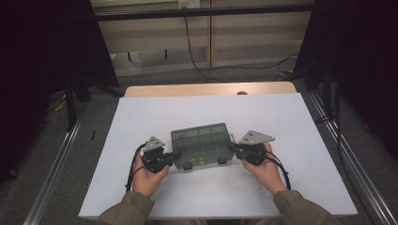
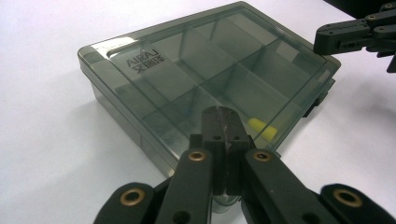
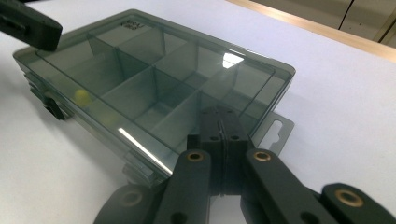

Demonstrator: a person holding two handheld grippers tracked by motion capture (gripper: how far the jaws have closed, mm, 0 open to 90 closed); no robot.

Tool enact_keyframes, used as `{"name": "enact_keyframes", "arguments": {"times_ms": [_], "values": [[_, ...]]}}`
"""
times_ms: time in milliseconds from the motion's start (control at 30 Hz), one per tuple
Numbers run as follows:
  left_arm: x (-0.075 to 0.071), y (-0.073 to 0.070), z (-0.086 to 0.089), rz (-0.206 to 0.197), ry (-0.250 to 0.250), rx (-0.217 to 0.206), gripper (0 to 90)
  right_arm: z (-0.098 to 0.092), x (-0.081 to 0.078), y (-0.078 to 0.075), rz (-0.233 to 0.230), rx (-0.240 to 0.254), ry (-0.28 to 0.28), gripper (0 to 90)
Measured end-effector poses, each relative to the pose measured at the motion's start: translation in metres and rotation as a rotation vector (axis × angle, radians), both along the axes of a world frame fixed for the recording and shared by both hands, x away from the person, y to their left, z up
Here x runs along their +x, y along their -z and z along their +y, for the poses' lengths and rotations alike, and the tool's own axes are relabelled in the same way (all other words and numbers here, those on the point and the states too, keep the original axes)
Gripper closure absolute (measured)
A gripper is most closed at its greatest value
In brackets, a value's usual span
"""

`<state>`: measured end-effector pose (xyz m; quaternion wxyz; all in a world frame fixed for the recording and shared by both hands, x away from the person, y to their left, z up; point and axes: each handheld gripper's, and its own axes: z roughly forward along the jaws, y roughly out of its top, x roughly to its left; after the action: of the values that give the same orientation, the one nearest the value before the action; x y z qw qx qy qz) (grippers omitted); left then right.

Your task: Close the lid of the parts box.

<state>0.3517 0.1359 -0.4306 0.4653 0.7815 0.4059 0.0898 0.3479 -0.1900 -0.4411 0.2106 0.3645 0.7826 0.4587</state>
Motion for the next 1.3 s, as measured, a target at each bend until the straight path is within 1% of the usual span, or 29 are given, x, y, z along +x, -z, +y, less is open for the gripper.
{"name": "enact_keyframes", "arguments": {"times_ms": [33, 100, 167, 267, 333, 400, 467, 500, 567, 633, 667, 733, 767, 800, 867, 900, 933, 1000, 1067, 1100, 1167, 1267, 1300], "values": [[0.0, 0.001, 0.0, -0.003, -0.001, -0.004, 90.0, -0.001, 0.0, 0.001, 0.004, 0.014, 0.003, 90.0], [-0.001, 0.001, 0.0, -0.005, -0.003, -0.004, 90.0, -0.001, -0.001, 0.002, 0.001, 0.023, 0.008, 90.0], [-0.002, 0.001, 0.0, 0.001, -0.003, -0.01, 90.0, -0.001, -0.001, 0.001, 0.004, 0.024, 0.006, 90.0], [-0.002, 0.0, 0.001, -0.005, 0.0, -0.008, 90.0, -0.001, -0.001, 0.001, 0.008, 0.024, 0.006, 90.0], [-0.002, 0.002, 0.002, -0.005, -0.002, -0.026, 90.0, -0.001, -0.001, 0.001, 0.022, 0.037, 0.004, 90.0], [-0.001, 0.002, 0.002, -0.008, 0.006, -0.026, 90.0, 0.0, -0.001, 0.001, 0.032, 0.052, -0.004, 90.0], [0.0, 0.001, 0.003, 0.001, 0.005, -0.03, 90.0, 0.002, -0.002, 0.002, 0.026, 0.047, -0.008, 89.7], [-0.001, 0.001, 0.004, -0.001, 0.005, -0.032, 90.0, 0.003, -0.002, 0.001, 0.027, 0.046, -0.007, 88.0], [-0.001, -0.001, 0.005, -0.011, -0.003, -0.046, 90.0, 0.001, -0.002, 0.001, 0.033, 0.056, -0.014, 87.4], [-0.001, -0.004, 0.007, -0.014, -0.002, -0.058, 90.0, -0.001, -0.001, 0.001, 0.033, 0.074, -0.005, 85.8], [-0.002, -0.005, 0.007, -0.022, 0.001, -0.062, 90.0, -0.002, -0.001, 0.001, 0.031, 0.086, -0.004, 84.1], [-0.002, -0.008, 0.007, -0.038, -0.004, -0.069, 88.5, -0.003, -0.002, -0.001, 0.022, 0.091, -0.004, 78.9], [-0.002, -0.008, 0.007, -0.042, -0.001, -0.071, 82.4, -0.003, -0.003, -0.002, 0.02, 0.099, 0.004, 75.0], [-0.002, -0.009, 0.007, -0.038, -0.002, -0.08, 81.9, -0.003, -0.004, -0.003, 0.018, 0.103, 0.004, 73.5], [-0.003, -0.01, 0.006, -0.039, -0.007, -0.092, 78.2, -0.003, -0.005, -0.005, 0.01, 0.103, 0.015, 66.3], [-0.003, -0.01, 0.006, -0.038, -0.003, -0.094, 75.6, -0.004, -0.005, -0.006, 0.009, 0.104, 0.017, 65.8], [-0.003, -0.011, 0.007, -0.033, 0.001, -0.091, 76.0, -0.005, -0.005, -0.006, 0.008, 0.112, 0.02, 64.2], [-0.004, -0.011, 0.006, -0.042, 0.011, -0.099, 74.2, -0.007, -0.005, -0.007, 0.013, 0.114, 0.027, 59.1], [-0.004, -0.012, 0.006, -0.057, 0.016, -0.111, 67.9, -0.008, -0.005, -0.008, 0.016, 0.131, 0.026, 54.5], [-0.004, -0.013, 0.007, -0.067, 0.018, -0.111, 63.9, -0.008, -0.005, -0.009, 0.019, 0.135, 0.029, 51.9], [-0.004, -0.013, 0.007, -0.075, 0.022, -0.123, 59.1, -0.009, -0.006, -0.01, 0.02, 0.138, 0.031, 47.2], [-0.004, -0.012, 0.007, -0.093, 0.03, -0.13, 50.4, -0.009, -0.007, -0.011, 0.023, 0.146, 0.033, 38.2], [-0.004, -0.012, 0.007, -0.102, 0.028, -0.127, 47.2, -0.009, -0.007, -0.011, 0.026, 0.148, 0.031, 33.8]]}}
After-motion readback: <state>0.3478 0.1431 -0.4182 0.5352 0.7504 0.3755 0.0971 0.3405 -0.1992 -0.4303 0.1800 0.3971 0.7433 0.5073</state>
